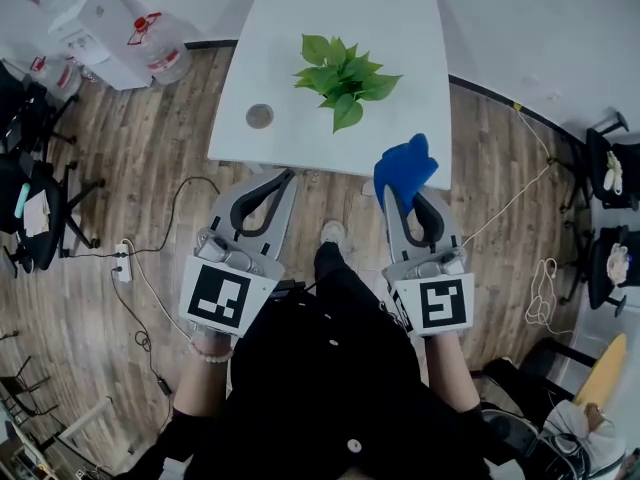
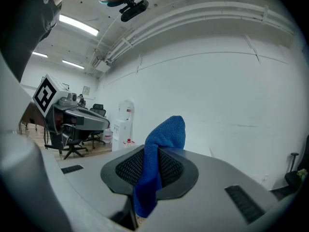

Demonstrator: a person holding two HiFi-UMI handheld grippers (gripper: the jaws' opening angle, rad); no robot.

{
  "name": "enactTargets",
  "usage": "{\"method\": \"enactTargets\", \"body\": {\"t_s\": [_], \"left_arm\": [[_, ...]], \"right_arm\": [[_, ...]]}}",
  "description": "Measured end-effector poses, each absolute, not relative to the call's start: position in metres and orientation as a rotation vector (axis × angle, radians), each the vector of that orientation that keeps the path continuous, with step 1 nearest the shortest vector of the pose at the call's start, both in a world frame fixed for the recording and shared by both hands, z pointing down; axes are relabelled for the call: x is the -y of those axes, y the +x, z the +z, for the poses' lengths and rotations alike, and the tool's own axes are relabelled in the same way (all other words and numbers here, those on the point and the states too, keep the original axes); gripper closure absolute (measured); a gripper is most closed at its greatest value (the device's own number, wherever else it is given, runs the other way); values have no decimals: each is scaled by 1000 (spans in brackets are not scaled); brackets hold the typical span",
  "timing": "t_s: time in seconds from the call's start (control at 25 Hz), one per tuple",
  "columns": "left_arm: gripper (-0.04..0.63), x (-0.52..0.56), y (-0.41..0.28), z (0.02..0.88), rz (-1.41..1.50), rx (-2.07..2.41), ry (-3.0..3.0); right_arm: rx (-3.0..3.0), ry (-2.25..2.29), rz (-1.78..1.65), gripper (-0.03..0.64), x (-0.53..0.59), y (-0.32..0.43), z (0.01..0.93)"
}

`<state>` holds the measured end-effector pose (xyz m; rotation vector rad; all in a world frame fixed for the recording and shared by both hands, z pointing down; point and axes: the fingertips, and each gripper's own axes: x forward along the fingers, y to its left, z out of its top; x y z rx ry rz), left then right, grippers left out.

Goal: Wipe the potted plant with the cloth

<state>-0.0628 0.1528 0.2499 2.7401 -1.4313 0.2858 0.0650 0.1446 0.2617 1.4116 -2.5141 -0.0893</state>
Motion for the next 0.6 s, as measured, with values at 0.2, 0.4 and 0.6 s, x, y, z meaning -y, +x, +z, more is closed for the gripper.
{"method": "enactTargets", "body": {"t_s": [0.2, 0.4, 0.6], "left_arm": [[583, -104, -48, 249, 306, 1473, 2713], [583, -63, -44, 244, 307, 1547, 2687], [583, -34, -35, 240, 294, 1592, 2679]], "right_arm": [[2510, 1401, -65, 532, -98, 89, 263], [2524, 1382, -70, 532, -57, 105, 264], [2549, 1351, -79, 532, -22, 114, 264]]}}
